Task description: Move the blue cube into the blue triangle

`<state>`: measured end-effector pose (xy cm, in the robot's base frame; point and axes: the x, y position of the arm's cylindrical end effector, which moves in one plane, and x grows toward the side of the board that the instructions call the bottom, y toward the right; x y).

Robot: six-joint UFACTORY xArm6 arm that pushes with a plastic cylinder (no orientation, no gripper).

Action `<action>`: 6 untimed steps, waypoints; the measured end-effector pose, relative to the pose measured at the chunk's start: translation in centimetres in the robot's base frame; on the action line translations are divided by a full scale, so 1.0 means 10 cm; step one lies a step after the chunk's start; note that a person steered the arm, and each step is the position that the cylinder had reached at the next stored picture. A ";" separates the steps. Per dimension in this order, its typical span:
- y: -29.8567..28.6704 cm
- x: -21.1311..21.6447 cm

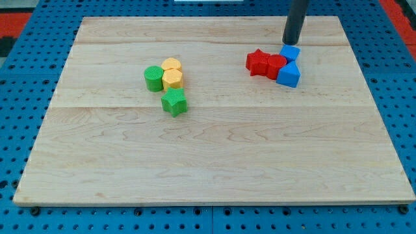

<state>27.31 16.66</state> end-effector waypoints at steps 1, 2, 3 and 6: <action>0.00 0.01; 0.00 0.07; 0.00 0.07; 0.14 1.05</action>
